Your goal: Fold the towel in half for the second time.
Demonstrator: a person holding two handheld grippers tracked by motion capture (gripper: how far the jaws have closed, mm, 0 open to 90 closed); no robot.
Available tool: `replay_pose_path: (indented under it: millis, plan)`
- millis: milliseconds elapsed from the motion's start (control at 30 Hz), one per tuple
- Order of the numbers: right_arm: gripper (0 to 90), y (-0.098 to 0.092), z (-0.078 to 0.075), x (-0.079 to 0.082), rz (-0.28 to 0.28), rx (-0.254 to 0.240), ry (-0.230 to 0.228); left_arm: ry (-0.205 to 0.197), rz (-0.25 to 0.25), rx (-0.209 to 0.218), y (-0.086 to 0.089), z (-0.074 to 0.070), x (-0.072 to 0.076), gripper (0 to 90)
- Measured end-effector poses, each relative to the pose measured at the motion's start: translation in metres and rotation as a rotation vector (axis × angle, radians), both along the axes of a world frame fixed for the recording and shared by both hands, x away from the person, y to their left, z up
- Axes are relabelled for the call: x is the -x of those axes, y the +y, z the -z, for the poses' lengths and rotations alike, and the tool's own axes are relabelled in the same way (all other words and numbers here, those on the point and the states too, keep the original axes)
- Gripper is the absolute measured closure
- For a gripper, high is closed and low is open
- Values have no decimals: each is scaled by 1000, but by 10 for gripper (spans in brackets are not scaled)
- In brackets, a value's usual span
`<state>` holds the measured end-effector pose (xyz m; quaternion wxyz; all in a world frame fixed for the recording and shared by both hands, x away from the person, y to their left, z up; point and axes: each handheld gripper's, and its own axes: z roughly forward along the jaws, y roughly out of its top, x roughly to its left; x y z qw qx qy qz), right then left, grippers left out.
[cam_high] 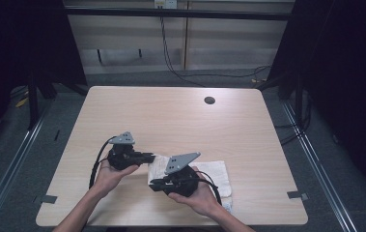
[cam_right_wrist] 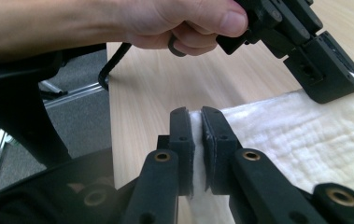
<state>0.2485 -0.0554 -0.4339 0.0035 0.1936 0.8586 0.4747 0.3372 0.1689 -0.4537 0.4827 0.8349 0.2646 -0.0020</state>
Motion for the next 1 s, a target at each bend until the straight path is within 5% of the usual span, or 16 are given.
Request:
replay_pose_path:
  millis: [633, 1000]
  plan:
    - [839, 24, -22, -1, -22, -45, -45, -23, -24, 28, 21, -20, 2, 854]
    - [840, 46, -34, -7, -51, -64, -61, -77, -55, 32, 39, -39, 4, 854]
